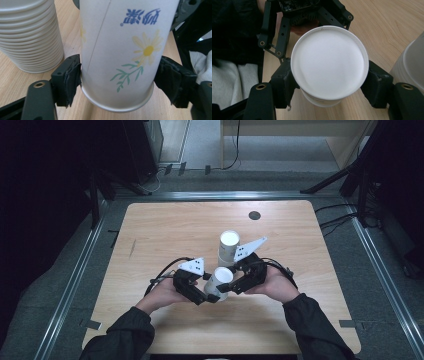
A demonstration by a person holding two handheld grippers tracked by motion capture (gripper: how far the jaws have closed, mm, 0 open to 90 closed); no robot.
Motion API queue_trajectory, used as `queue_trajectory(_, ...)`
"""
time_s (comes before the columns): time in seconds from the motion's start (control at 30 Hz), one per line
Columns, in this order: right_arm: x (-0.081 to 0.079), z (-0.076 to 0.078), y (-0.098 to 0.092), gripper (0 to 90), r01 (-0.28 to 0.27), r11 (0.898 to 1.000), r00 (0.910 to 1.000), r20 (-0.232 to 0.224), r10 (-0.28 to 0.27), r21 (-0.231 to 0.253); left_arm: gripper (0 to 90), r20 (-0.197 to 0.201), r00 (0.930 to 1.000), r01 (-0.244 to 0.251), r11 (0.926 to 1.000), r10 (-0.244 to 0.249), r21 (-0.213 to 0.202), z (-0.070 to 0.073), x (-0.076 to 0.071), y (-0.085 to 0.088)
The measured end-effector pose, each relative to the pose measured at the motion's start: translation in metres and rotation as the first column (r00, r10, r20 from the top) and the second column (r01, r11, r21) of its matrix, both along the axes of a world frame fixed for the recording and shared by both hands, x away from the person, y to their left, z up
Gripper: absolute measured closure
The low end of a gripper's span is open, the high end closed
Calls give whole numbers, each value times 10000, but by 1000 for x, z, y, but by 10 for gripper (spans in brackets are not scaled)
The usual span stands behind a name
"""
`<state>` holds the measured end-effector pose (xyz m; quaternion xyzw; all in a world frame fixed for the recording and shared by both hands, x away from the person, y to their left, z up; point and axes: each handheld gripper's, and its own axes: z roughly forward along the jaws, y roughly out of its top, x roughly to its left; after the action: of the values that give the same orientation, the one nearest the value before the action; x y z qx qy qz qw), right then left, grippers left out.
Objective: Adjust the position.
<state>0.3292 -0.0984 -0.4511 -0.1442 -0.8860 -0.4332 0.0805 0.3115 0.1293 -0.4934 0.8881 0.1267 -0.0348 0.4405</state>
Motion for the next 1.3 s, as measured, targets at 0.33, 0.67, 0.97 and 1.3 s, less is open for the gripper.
queue_trajectory(0.33,-1,0,0,353,-124,9999,9999,64,125,-26,323,87,9999,112,9999,-113,67,2,-1,2)
queue_trajectory(0.67,-1,0,1,294,-113,9999,9998,158,112,73,330,-58,9998,183,9998,-183,-59,3,-1,3)
queue_trajectory(0.97,-3,2,-3,253,-22,9999,9995,328,17,123,335,-115,9999,121,9999,-122,-71,6,1,11)
queue_trajectory(1.3,-15,-4,-19,252,276,9994,9979,586,-262,-228,333,171,9998,92,9974,-104,709,19,3,22)
